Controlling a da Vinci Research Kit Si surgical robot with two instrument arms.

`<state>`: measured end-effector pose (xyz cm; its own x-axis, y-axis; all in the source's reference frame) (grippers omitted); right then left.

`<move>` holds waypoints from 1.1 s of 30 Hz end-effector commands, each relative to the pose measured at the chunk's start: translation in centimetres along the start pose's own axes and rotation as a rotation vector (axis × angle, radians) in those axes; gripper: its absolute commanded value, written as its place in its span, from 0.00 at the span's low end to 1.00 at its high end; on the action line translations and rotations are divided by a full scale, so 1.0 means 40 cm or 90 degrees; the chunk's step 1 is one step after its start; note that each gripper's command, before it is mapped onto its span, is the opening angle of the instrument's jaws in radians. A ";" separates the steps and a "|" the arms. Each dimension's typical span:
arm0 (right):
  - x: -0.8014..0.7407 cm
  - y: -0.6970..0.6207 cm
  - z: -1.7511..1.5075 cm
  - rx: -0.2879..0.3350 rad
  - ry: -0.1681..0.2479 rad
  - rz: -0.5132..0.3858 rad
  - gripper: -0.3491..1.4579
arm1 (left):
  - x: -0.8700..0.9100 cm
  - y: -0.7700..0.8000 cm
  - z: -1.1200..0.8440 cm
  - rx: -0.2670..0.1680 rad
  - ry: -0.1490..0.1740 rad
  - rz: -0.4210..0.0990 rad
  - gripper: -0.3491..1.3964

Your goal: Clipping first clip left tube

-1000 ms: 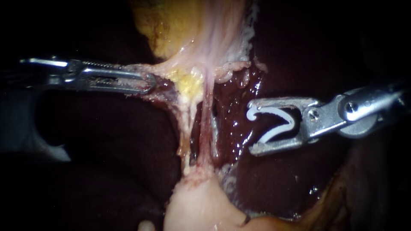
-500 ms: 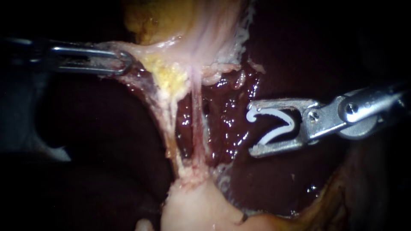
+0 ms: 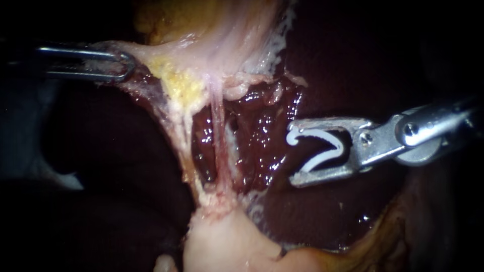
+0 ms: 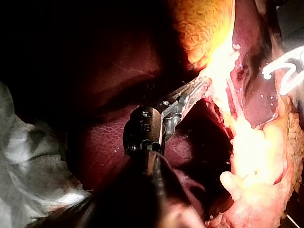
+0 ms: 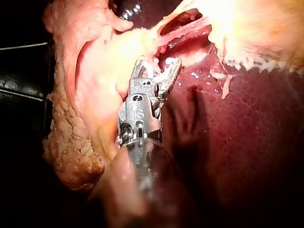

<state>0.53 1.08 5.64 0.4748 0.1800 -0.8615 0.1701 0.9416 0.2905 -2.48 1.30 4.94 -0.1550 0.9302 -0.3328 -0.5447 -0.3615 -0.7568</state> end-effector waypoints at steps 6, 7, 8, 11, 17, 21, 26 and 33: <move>0.0018 -0.0024 0.0070 0.016 0.006 0.025 0.46 | -0.0001 -0.0004 0.0004 0.003 0.001 -0.002 0.00; 0.0018 -0.0028 0.0084 0.019 0.005 0.027 0.46 | -0.0001 -0.0004 0.0005 0.004 0.001 -0.002 0.00; 0.0019 -0.0032 0.0103 0.020 0.006 0.033 0.46 | -0.0001 -0.0004 0.0005 0.004 0.002 -0.002 0.00; 0.0019 -0.0038 0.0145 0.028 0.008 0.052 0.47 | -0.0002 -0.0004 0.0006 0.003 0.001 -0.002 0.00; 0.0014 -0.0048 0.0222 0.042 0.011 0.082 0.47 | -0.0003 -0.0002 0.0007 0.002 0.001 -0.002 0.00; 0.0007 -0.0045 0.0261 0.048 0.014 0.101 0.47 | -0.0003 -0.0001 0.0008 0.003 0.001 -0.003 0.00; -0.0011 -0.0036 0.0298 0.059 0.023 0.123 0.46 | -0.0003 0.0001 0.0009 0.003 0.001 -0.003 0.00; -0.0038 -0.0019 0.0344 0.064 0.033 0.139 0.46 | -0.0005 0.0007 0.0009 0.004 0.002 -0.003 0.00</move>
<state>1.65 0.60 6.35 0.4644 0.3932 -0.7936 0.1554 0.8460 0.5101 -2.52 1.28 4.96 -0.1502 0.9320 -0.3297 -0.5500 -0.3559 -0.7555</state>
